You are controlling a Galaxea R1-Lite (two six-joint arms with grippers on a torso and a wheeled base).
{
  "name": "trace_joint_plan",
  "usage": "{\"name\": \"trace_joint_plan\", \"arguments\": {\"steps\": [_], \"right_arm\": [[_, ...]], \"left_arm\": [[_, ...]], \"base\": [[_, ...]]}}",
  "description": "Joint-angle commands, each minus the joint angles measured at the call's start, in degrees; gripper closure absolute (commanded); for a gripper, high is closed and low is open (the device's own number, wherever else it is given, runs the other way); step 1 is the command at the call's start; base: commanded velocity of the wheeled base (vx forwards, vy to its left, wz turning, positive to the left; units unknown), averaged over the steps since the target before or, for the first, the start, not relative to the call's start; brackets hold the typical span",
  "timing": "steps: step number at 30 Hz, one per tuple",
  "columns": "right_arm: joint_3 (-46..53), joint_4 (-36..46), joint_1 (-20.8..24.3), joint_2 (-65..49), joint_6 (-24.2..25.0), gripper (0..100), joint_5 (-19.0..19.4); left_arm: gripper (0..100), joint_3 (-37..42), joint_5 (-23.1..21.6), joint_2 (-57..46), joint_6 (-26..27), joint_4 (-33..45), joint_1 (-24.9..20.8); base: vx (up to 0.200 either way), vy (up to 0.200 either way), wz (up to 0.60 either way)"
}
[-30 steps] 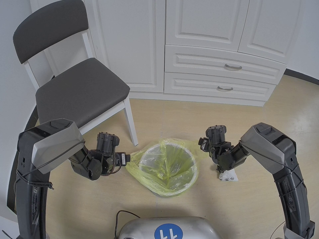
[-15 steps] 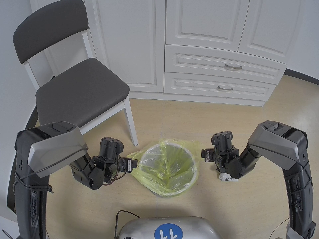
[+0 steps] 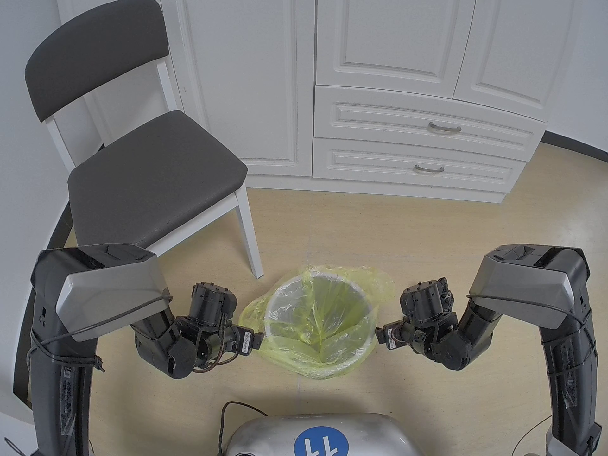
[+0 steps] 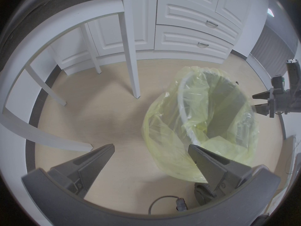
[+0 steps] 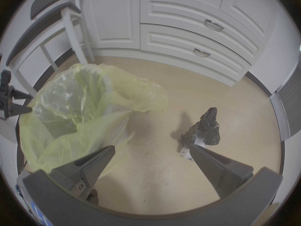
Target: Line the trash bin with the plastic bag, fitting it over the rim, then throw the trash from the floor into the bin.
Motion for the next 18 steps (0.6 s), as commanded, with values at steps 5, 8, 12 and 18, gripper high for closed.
{"name": "trace_joint_plan", "arguments": {"steps": [5,8,12,18], "right_arm": [[3.3,0.3,0.5,-1.3,-1.1,0,2.1],[2.9,0.9,0.4,-1.3,-1.0,0,3.5],[1.7,0.8,-0.4,-0.5,-0.8,0,4.5],[-1.9,0.7,-2.5,2.3,-0.2,0,4.5]], "left_arm": [[0,3.1,-2.4,-1.0,2.7,1.4,0.3],[0,2.1,-3.0,0.9,2.7,1.9,0.5],[0,-0.2,-3.0,3.7,2.4,2.1,1.2],[0,-3.7,-2.9,5.4,1.9,4.5,2.1]], "base": [[0.000,0.000,0.00],[0.000,0.000,0.00],[0.000,0.000,0.00],[0.000,0.000,0.00]]}}
